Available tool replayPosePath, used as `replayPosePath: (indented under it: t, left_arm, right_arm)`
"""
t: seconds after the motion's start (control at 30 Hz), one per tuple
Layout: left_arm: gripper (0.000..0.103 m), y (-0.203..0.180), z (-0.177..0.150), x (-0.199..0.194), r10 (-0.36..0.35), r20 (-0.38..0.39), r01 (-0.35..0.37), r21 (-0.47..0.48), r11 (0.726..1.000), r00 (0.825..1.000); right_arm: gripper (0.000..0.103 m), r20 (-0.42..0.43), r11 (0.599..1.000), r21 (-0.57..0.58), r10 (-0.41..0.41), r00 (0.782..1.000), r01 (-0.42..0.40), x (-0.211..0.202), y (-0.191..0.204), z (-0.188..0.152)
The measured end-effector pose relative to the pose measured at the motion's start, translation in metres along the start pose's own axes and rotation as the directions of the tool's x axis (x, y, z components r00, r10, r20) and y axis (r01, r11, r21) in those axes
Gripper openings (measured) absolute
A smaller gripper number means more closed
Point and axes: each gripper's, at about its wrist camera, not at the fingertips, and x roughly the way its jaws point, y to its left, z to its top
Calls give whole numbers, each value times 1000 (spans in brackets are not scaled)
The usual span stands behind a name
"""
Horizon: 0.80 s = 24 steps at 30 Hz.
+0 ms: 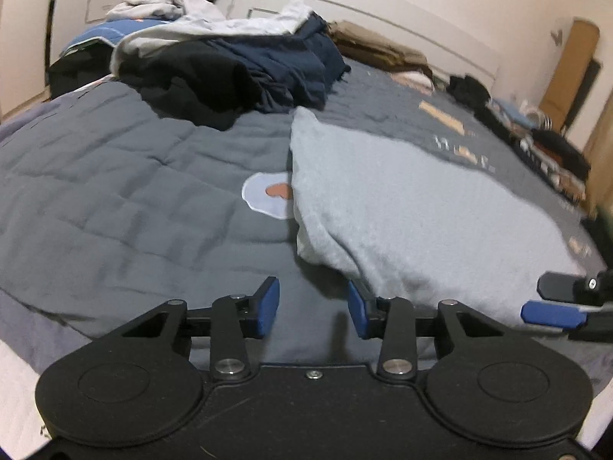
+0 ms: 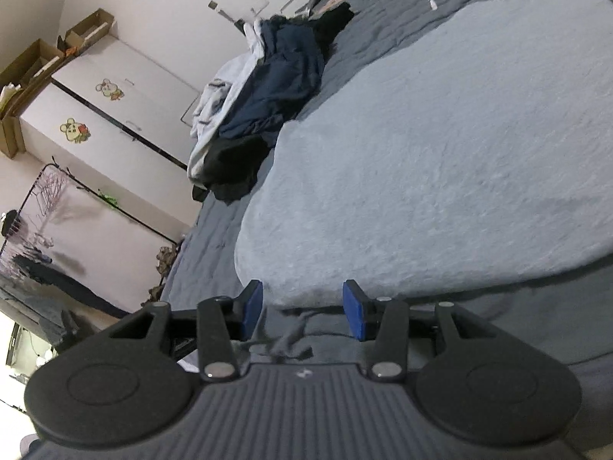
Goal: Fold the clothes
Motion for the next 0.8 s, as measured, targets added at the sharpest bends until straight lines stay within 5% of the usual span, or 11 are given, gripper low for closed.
replayPosePath:
  t: [0.33, 0.67, 0.8]
  left_arm:
    - [39, -17, 1, 21, -40, 5, 40, 57, 998, 999]
    - [38, -16, 6, 28, -102, 6, 102, -39, 994, 995]
    - [9, -13, 8, 34, -98, 6, 98, -40, 994, 995]
  right_arm:
    - [45, -27, 1000, 16, -9, 1000, 10, 8, -6, -5]
    - [45, -39, 999, 33, -23, 999, 25, 10, -13, -6]
    - [45, -41, 999, 36, -28, 999, 29, 10, -15, -6]
